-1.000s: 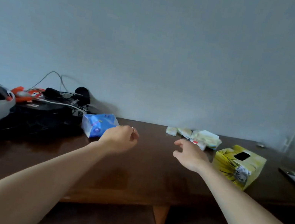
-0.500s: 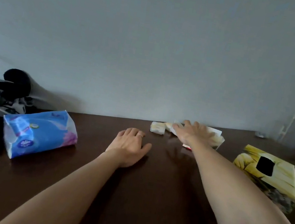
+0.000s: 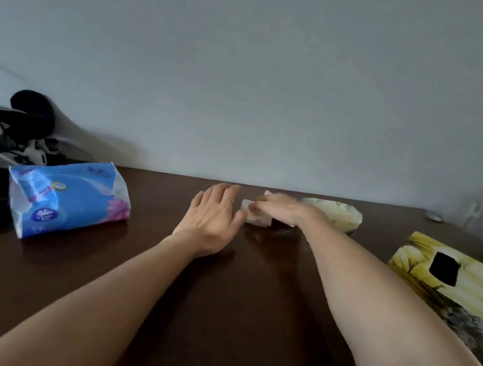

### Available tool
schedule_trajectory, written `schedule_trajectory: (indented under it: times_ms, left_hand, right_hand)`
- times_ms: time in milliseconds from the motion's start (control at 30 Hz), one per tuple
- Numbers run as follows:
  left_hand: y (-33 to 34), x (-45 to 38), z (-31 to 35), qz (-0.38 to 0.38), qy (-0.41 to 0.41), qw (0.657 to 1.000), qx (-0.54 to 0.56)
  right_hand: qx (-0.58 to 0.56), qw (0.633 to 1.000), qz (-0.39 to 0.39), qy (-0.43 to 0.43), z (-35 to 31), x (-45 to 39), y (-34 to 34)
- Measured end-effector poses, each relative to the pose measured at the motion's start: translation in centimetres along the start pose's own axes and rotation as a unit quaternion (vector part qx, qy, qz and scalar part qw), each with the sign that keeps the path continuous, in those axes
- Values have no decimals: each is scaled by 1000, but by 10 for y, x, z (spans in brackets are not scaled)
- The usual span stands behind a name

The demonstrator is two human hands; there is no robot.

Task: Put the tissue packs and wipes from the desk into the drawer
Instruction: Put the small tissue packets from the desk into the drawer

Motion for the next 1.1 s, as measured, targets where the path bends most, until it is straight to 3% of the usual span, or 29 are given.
schedule_trajectory:
  times_ms: [67,100,167,200,233,300,367,467,700,800,933,1033,1100]
  left_hand:
    - [-7,0,0,19,-15,999,22]
    - [-9,1,1,20,-15,999,34]
    - [-9,2,5,2,-5,999,40]
    - [-5,3,7,-21,6,999,32]
    - [0,5,9,-53,19,998,18]
    - [10,7,10,-113,23,993,-6]
    - [14,7,8,-142,9,990,-13]
    - [13,10,10,-155,-4,988,-16]
    - [-22,58,29,-187,-5,981,-42]
    - [-50,94,31,-191,-10,981,-37]
    - [-93,136,27,-167,11,984,-59]
    - [-118,163,21,-171,11,984,-47]
    - [-131,179,23,-175,8,984,-25]
  right_hand:
    - [-124,991,-46,-16,-13,19,-7]
    - [-190,981,-35,-5,-15,24,-21]
    - [-245,965,91,31,-3,29,-65]
    - [-215,963,152,52,10,31,-82]
    - [-151,972,164,68,20,36,-88]
    - [-30,992,75,93,40,48,-61]
    - [29,989,2,143,61,63,-26]
    - [19,988,22,154,65,75,-7]
    - [-35,997,39,59,23,121,3]
    - [-36,995,81,42,3,154,6]
    - [-126,983,135,5,-27,206,5]
    - [-198,971,132,-26,-46,244,6]
    - [-186,975,110,-59,-59,266,8]
Point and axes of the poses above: each hand's wrist, its own x-axis away from the middle knuckle, its own y-axis out of the palm, z = x × y, the point moved 8 cm from there along -x, towards the middle knuckle, and after that the axes turned 11 degrees about z, right-handed, at the moved point
